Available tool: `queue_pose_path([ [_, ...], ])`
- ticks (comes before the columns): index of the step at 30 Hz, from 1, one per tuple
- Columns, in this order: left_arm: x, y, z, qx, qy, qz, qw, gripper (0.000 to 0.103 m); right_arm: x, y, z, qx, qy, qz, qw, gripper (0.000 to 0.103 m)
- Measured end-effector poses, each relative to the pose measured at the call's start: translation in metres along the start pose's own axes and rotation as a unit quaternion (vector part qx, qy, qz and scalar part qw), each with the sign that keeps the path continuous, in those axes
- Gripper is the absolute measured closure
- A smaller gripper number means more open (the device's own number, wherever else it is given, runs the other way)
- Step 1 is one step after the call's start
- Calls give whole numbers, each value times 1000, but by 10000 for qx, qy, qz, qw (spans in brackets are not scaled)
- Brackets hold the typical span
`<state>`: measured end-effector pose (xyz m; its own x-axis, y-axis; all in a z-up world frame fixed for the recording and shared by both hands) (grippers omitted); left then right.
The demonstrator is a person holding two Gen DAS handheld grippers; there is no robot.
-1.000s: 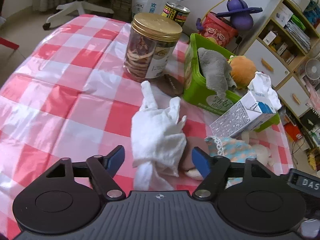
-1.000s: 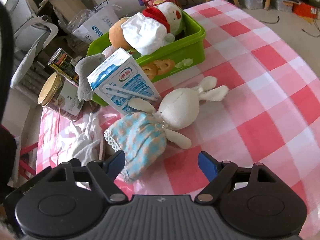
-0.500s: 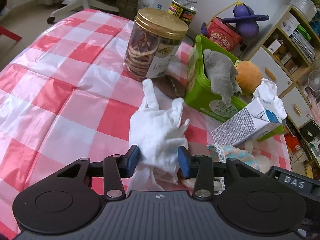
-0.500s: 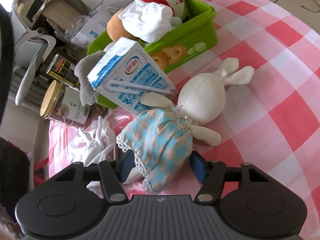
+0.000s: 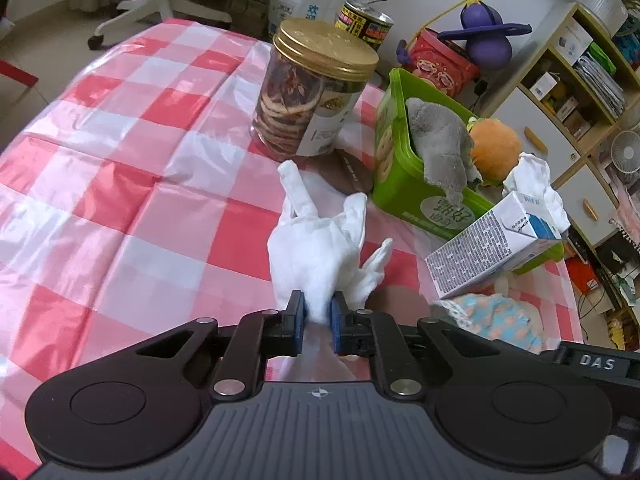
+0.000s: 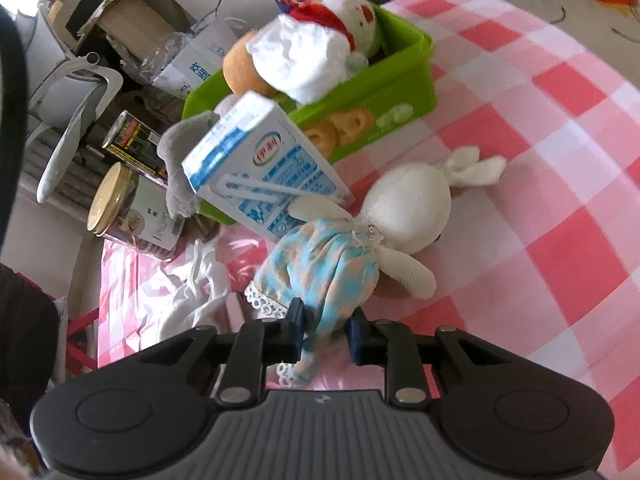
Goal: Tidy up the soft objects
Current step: 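Grasp the white glove with the left gripper while the right grasps the blue-dress bunny plush, then carry the glove and bunny plush into the green bin and open both grippers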
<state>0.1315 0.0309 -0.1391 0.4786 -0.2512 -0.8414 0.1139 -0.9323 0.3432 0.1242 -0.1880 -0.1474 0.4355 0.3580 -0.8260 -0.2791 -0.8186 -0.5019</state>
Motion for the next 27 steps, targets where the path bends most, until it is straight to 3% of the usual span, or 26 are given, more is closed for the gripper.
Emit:
queue_pose_path([
  [18,-40,-17,-9,-142,203,296,9993,94,-59,29,-11,231,372,-372,9983,103],
  [27,-72,5,-19,159,647,634,9958,94,-97,34,-26,392,825,-812,9925,103],
])
Point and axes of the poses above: each gripper's, at about its wrist camera, not at the fingertips, and x roughly the way its jaws point, y to its right, z to its underside, the point moved 7 cm from there along x, roughly the way its jaws point, and after that the axes turned 7 degrees about -y, right-handed, at the moved point
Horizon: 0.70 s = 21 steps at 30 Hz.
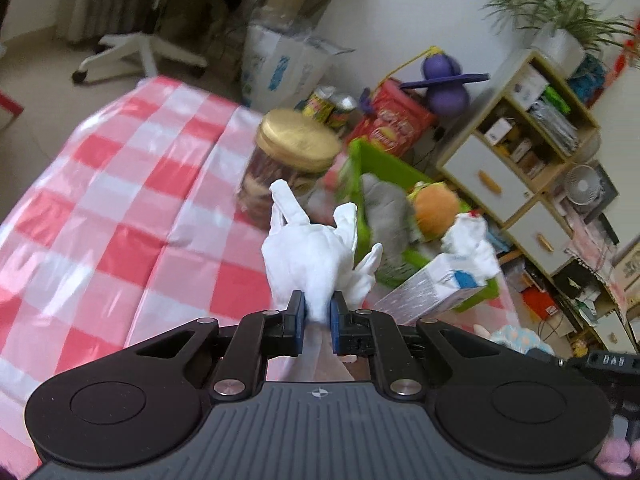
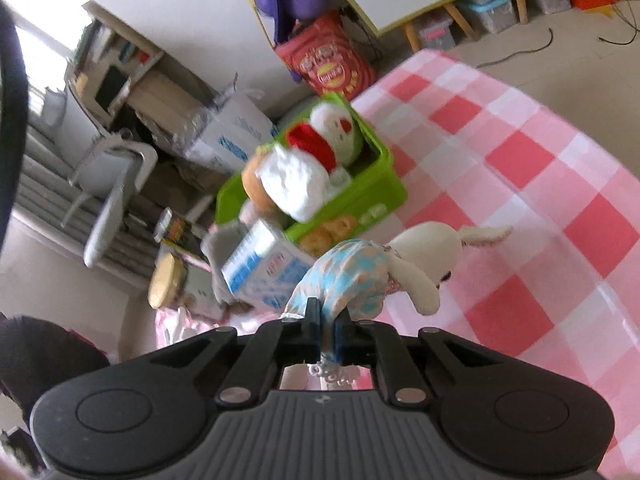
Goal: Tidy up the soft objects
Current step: 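Carry the glove and bunny plush into the green bin and open both grippers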
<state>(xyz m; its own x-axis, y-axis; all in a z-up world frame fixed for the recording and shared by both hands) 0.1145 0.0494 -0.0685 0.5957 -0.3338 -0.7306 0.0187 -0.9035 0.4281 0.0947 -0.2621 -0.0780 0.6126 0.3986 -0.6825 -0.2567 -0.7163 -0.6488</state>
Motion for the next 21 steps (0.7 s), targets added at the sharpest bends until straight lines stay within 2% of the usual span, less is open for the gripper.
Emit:
queue_pose_path([
  [3,-3,16,-7,218,125,108,9996,94,-9,-4,-11,7,196,-100,9998,103],
  [8,1,39,-25,625,283,63,9976,94,-10,-13,-32,-19,312,-254,9992,103],
  [21,47,94,-91,1333,440,-63,9901,94,1,-60,-95,-458,779,-670,9937,103],
])
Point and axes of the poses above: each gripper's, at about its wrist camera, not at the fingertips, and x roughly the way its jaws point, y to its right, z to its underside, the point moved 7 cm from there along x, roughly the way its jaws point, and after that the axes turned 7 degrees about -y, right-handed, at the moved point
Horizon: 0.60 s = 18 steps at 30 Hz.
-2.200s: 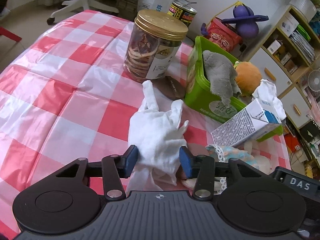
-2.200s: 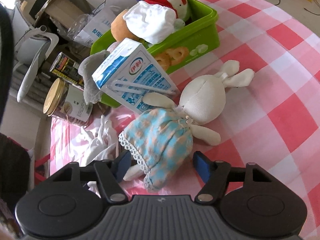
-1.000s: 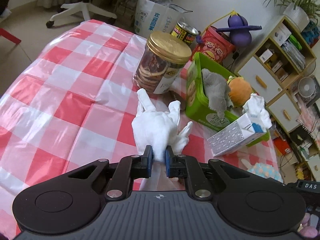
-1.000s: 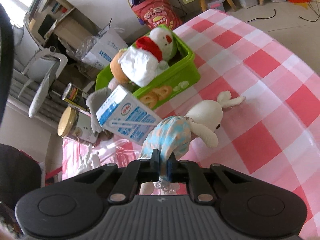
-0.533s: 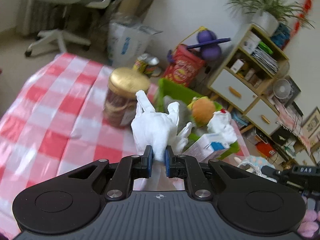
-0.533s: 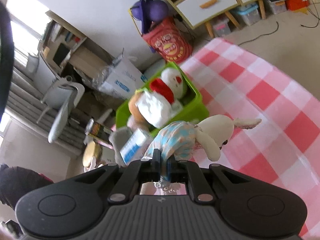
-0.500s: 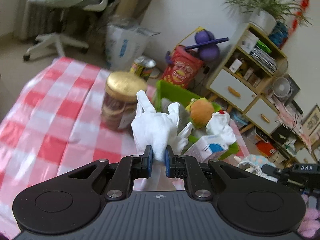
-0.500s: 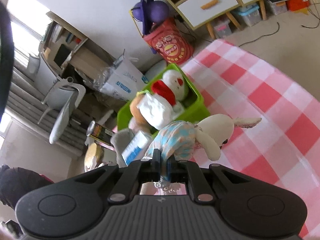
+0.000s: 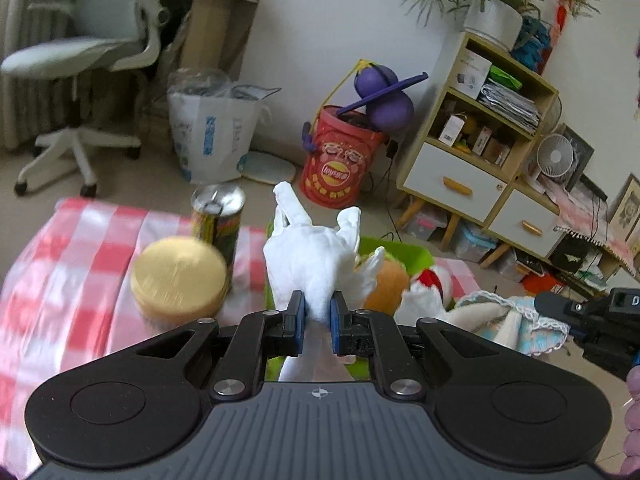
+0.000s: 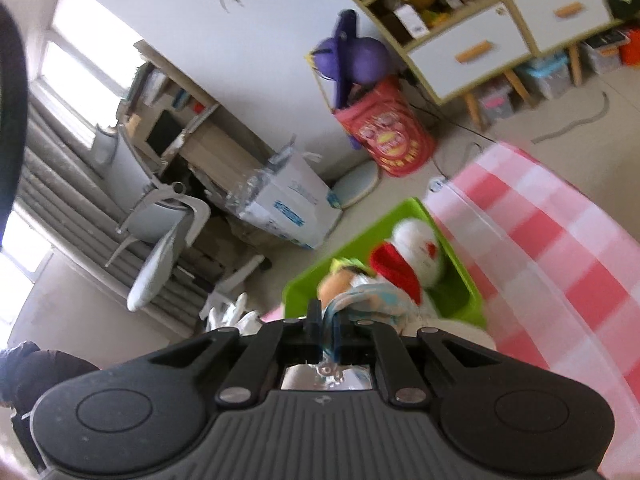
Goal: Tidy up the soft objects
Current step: 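Carry the glove and bunny plush into the green bin and open both grippers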
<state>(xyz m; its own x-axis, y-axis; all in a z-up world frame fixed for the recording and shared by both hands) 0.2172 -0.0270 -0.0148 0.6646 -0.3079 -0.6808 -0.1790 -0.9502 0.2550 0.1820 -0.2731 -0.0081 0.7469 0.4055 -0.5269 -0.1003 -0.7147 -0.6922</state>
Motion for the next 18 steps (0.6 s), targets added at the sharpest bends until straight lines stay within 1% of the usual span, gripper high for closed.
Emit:
queue_pose_path([
  [3,16,7,-13,139,-2,-78,9999,94,14,-9,-10,-127,35,-116,9998,103],
  [6,37,13,-21,274,-27,-126,9995,93,30,-17,-16,-165,46,-366,9992,103],
  [9,61,16,-25,514,-53,-281,9983,93,48,-22,-20,-399,101,-551,9976,103],
  [12,86,16,-22,657,-162,-452,9967,93,75,-13,-15,-508,-76,-450,9977,103],
  [16,116,15,-10,721,-389,-547,9951,93,113,8,5,-552,-544,-183,9968,103],
  [18,126,13,-4,784,-487,-615,9938,93,125,17,15,-576,-731,-70,9956,103],
])
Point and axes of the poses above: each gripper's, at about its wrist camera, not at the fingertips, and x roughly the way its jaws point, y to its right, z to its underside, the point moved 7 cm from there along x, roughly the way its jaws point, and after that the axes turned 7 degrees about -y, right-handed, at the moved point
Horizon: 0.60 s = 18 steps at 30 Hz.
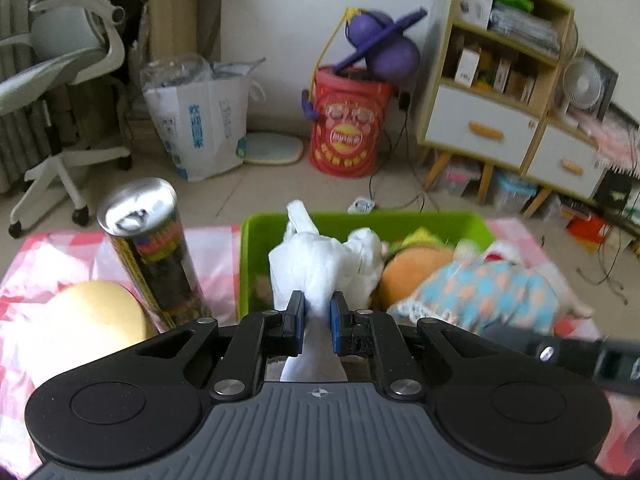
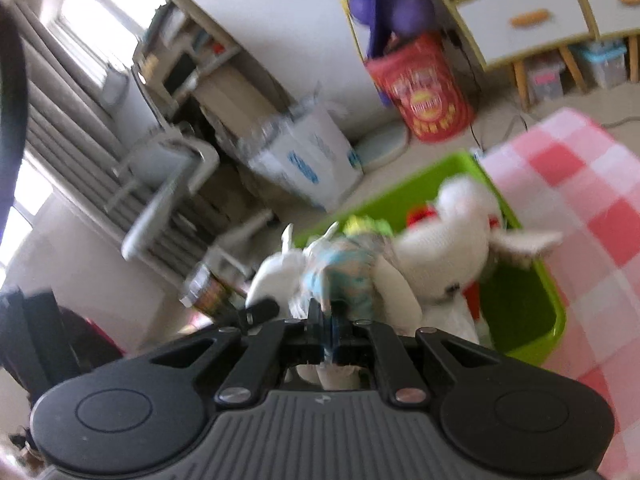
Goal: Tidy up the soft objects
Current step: 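Carry the glove and bunny plush into the green bin and open both grippers, then withdraw both grippers from the bin back over the table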
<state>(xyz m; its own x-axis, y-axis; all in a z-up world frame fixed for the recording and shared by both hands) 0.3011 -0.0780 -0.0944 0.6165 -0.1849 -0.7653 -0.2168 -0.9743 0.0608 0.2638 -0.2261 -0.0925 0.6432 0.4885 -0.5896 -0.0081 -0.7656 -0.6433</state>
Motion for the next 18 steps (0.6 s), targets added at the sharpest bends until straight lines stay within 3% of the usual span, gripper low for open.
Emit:
queue_pose_path([
  [4,6,-2,1,91,34,-109,9999,92,22,12,14,-105,-314,384,9987,103],
  [7,3,-3,-2,61,26,-66,10000,90,23,17,17,-39,-333,340,9989,103],
  [15,-24,-1,-2,154,224,-94,9996,69,6,16,9,190,-382,397,9983,103],
  [18,-43,1,-1,213,313,-107,9992,57,-13,17,6,310,-269,457,9981,93],
])
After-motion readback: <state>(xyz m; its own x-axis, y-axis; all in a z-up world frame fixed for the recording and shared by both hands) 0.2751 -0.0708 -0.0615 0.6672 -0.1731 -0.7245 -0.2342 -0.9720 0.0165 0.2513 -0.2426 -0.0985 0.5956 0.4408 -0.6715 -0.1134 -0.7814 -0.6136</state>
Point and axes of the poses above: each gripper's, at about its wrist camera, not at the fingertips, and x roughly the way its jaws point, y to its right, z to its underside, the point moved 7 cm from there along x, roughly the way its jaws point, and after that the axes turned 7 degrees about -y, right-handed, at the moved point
